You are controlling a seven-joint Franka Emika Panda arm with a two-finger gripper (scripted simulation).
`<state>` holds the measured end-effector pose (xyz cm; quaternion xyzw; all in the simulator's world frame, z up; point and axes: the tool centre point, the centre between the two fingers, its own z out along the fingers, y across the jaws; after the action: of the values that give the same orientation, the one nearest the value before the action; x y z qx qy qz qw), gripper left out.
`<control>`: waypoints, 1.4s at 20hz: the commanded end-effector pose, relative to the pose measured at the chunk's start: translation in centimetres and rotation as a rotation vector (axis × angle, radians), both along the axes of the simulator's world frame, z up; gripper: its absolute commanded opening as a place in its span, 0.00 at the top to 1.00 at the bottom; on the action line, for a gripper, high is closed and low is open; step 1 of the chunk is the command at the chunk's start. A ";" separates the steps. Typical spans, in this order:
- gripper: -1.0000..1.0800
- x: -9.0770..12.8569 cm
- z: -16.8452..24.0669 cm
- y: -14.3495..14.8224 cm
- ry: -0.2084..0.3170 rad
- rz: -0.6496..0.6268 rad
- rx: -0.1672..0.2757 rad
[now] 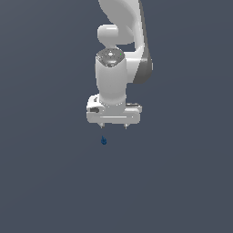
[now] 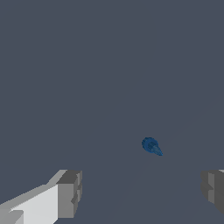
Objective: Pick up the object and move it to a goal position.
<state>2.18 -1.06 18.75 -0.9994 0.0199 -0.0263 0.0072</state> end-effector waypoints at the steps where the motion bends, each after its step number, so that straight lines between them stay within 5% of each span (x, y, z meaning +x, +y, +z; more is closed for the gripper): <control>1: 0.04 0.0 0.0 0.0 0.000 0.000 0.000; 17: 0.04 0.9 1.6 1.5 -0.040 0.007 -0.006; 28: 0.04 0.4 -1.5 -0.4 -0.011 -0.184 0.008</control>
<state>2.73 -1.07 17.86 -0.9950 0.0934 -0.0352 0.0086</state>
